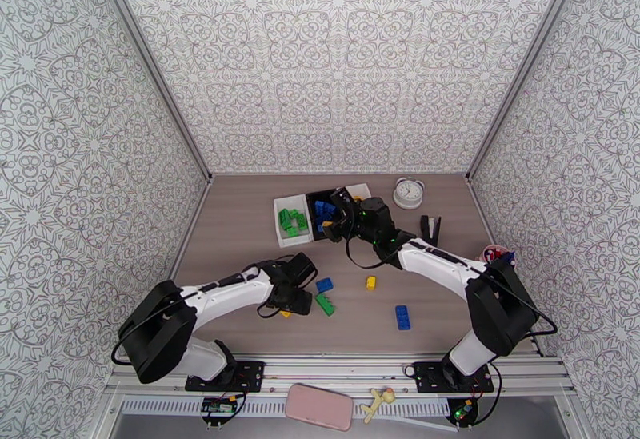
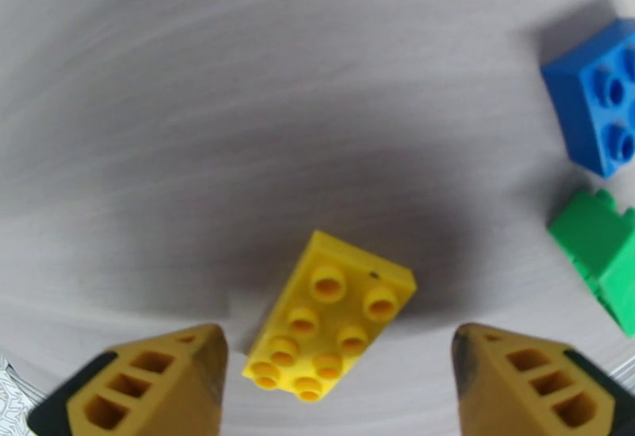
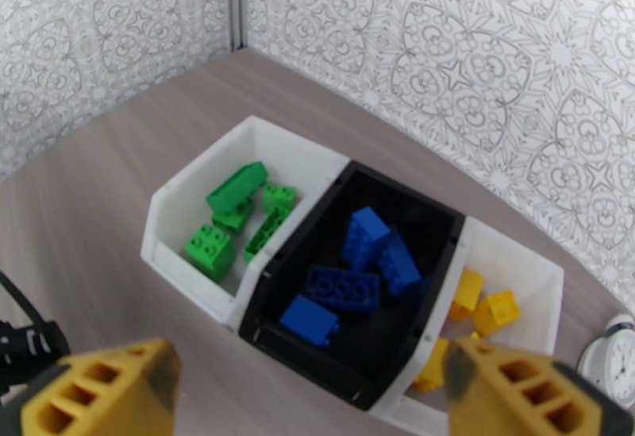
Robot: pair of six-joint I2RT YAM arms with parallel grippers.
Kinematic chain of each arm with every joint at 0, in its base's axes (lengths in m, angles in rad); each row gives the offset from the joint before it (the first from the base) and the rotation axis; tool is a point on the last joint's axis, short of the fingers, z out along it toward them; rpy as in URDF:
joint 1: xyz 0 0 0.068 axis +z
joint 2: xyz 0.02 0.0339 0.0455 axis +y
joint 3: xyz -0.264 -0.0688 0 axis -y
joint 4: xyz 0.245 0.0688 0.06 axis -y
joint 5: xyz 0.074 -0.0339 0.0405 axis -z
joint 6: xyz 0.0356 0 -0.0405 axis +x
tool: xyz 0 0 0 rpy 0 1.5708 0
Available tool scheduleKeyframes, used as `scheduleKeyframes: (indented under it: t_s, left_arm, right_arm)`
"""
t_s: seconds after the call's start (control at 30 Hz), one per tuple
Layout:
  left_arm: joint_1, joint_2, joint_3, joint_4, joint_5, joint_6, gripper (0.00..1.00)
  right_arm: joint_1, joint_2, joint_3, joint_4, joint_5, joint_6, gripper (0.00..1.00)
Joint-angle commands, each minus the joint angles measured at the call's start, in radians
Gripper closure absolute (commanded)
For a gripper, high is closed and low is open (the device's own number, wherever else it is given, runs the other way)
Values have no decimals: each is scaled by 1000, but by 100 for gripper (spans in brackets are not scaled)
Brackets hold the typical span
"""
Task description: Sort the legos into containers by color
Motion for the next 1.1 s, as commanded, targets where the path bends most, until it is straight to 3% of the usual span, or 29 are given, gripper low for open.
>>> scheduleKeyframes:
  t_s: [0.0,0.33,0.6,1.07]
  left_arm:
    - [0,22,-20,13,18,11,27]
    - [38,50,-57,39,19,21,44]
    - [38,31,-41,34,9,23,63]
    - [27,-63,55,107,-79,11,65]
  right_arm:
    - [-10,-31,-13,-28,8,-9,9]
    - [-14,-31,-19,-29,7,-5,9]
    - [-23,-39,-19,-33,8,-8,9]
    - [-46,-126,-63,-55,12,-7,9]
